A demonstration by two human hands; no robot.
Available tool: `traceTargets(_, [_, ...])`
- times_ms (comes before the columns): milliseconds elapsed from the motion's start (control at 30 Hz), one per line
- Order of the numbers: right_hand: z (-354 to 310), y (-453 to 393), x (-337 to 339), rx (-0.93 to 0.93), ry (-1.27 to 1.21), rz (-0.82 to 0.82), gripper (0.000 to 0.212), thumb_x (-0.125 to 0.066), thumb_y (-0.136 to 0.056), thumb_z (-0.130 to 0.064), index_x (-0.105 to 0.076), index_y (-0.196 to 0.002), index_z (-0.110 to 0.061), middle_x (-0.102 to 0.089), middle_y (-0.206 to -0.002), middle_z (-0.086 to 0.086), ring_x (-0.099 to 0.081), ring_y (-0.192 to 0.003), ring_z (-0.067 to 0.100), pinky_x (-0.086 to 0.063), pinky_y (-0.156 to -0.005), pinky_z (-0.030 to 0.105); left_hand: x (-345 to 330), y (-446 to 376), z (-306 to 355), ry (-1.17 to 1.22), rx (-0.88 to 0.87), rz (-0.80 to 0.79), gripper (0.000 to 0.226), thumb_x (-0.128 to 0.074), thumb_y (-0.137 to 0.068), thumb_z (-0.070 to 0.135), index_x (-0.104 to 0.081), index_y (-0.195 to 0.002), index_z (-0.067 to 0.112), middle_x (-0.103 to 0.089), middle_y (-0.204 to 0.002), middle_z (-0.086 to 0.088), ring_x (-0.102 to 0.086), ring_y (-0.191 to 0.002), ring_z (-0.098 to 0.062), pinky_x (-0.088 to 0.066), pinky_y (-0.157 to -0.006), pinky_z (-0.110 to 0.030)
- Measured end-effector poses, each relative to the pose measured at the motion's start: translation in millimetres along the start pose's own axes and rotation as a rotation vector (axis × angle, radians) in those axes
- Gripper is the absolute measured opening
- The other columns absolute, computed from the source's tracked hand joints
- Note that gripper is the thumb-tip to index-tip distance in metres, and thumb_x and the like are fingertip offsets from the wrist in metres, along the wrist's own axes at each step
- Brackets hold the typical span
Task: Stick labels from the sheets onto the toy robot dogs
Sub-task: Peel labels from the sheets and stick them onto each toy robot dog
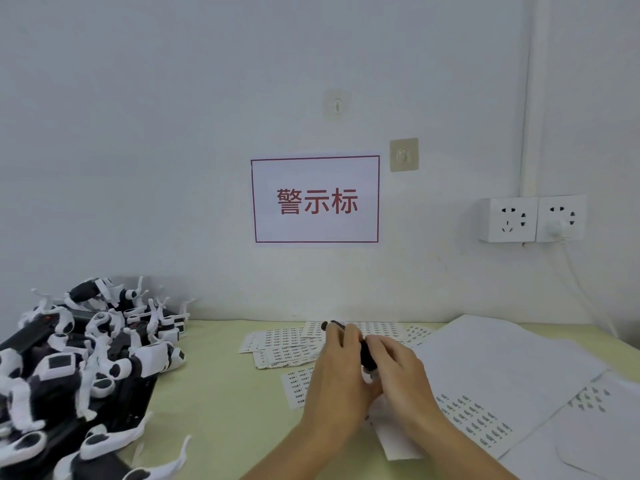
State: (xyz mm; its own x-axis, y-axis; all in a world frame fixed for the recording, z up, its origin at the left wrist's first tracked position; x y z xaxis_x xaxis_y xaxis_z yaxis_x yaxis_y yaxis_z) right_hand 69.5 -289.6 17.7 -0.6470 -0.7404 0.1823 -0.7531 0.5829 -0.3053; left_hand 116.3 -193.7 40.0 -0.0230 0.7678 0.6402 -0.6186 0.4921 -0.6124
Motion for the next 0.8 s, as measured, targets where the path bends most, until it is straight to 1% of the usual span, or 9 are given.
traceTargets(100, [8,-4,1,-0.074,-0.027,-0.062,0.019,-0.056,-0.098,-0.035,-0.072,-0.104,-0.028,-0.072,-0.099,-0.012,-0.065,-0.098,0.007,-0.051,-0.085,0.028,-9,6,2,0.110,-0.024,-0.029,0.045,-0.074,-0.080,0.028,-0.052,-0.118,0.023,-0.036,-0.110,0.013,-0.053,-0.084,-0.004,-0.043,-0.068,-0.010])
traceTargets(200, [11,-8,6,-0.115,-0.013,-0.066,0.025,-0.066,-0.092,-0.032,-0.066,-0.116,-0.023,-0.070,-0.110,-0.007,-0.064,-0.107,0.011,-0.051,-0.098,0.033,1,4,-3,0.224,-0.025,-0.043,0.043,-0.071,-0.078,0.034,-0.059,-0.120,0.029,-0.052,-0.107,0.021,-0.054,-0.095,0.006,-0.048,-0.079,-0.014])
traceTargets(267, [13,-9,9,-0.127,0.024,-0.057,0.036,-0.070,-0.090,-0.029,-0.061,-0.124,-0.021,-0.068,-0.113,-0.005,-0.063,-0.107,0.011,-0.051,-0.099,0.035,7,2,-10,0.334,0.010,-0.110,0.053,-0.072,-0.076,0.036,-0.056,-0.127,0.031,-0.063,-0.104,0.021,-0.059,-0.100,0.007,-0.049,-0.080,-0.013])
traceTargets(333, [14,-8,10,-0.135,0.021,-0.057,0.039,-0.070,-0.090,-0.025,-0.059,-0.127,-0.021,-0.067,-0.112,-0.003,-0.064,-0.101,0.013,-0.052,-0.096,0.034,12,0,-9,0.364,-0.038,-0.180,0.055,-0.071,-0.077,0.033,-0.055,-0.129,0.029,-0.064,-0.104,0.021,-0.058,-0.102,0.008,-0.044,-0.079,-0.007])
traceTargets(467, [13,-6,6,-0.127,-0.011,-0.108,0.043,-0.068,-0.089,-0.021,-0.055,-0.129,-0.027,-0.066,-0.113,0.002,-0.063,-0.095,0.015,-0.050,-0.094,0.033,24,-5,-8,0.110,-0.214,-0.193,0.061,-0.058,-0.081,0.015,-0.040,-0.138,0.027,-0.043,-0.131,0.017,-0.038,-0.122,0.005,-0.032,-0.100,-0.013])
traceTargets(567, [5,-2,-1,-0.054,-0.032,-0.191,0.052,-0.071,-0.086,-0.015,-0.049,-0.129,-0.037,-0.066,-0.113,-0.001,-0.063,-0.102,0.011,-0.048,-0.089,0.026,11,-5,-8,-0.195,-0.321,-0.289,0.072,-0.056,-0.088,0.010,-0.023,-0.151,0.024,-0.029,-0.153,0.012,-0.019,-0.143,-0.003,-0.010,-0.118,-0.022])
traceTargets(667, [-1,2,-10,0.006,-0.019,-0.287,0.058,-0.072,-0.086,-0.013,-0.047,-0.128,-0.043,-0.066,-0.116,-0.001,-0.063,-0.105,0.005,-0.045,-0.087,0.020,5,-8,-12,-0.397,-0.342,-0.326,0.051,-0.053,-0.097,0.015,-0.035,-0.145,0.020,-0.047,-0.143,0.004,-0.037,-0.137,-0.014,-0.012,-0.117,-0.031])
traceTargets(733, [-3,2,-10,0.003,-0.086,-0.284,0.049,-0.066,-0.091,-0.015,-0.050,-0.128,-0.042,-0.066,-0.118,-0.001,-0.063,-0.110,0.008,-0.046,-0.097,0.027,9,-12,-12,-0.471,-0.351,-0.296,0.036,-0.055,-0.097,0.017,-0.046,-0.131,0.023,-0.055,-0.126,0.006,-0.046,-0.123,-0.015,-0.020,-0.107,-0.033])
traceTargets(800, [-3,0,-4,-0.010,-0.178,-0.233,0.036,-0.056,-0.097,-0.018,-0.054,-0.126,-0.040,-0.066,-0.118,0.000,-0.063,-0.113,0.014,-0.045,-0.104,0.037,16,-17,-15,-0.510,-0.322,-0.262,0.035,-0.060,-0.095,0.023,-0.048,-0.128,0.026,-0.054,-0.122,0.007,-0.046,-0.118,-0.015,-0.023,-0.102,-0.035])
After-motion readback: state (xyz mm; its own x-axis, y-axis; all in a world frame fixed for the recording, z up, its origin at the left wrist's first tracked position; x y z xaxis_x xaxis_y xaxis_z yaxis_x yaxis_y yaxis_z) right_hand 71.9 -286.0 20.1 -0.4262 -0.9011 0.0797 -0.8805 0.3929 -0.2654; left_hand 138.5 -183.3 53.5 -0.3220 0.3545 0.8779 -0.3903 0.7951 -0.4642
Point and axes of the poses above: each hand's wrist, its own y-axis away from the middle knuckle, its own x-axis out of the back of the hand, z = x × y, the point moved 9 cm from there along -y, towards the middle knuckle
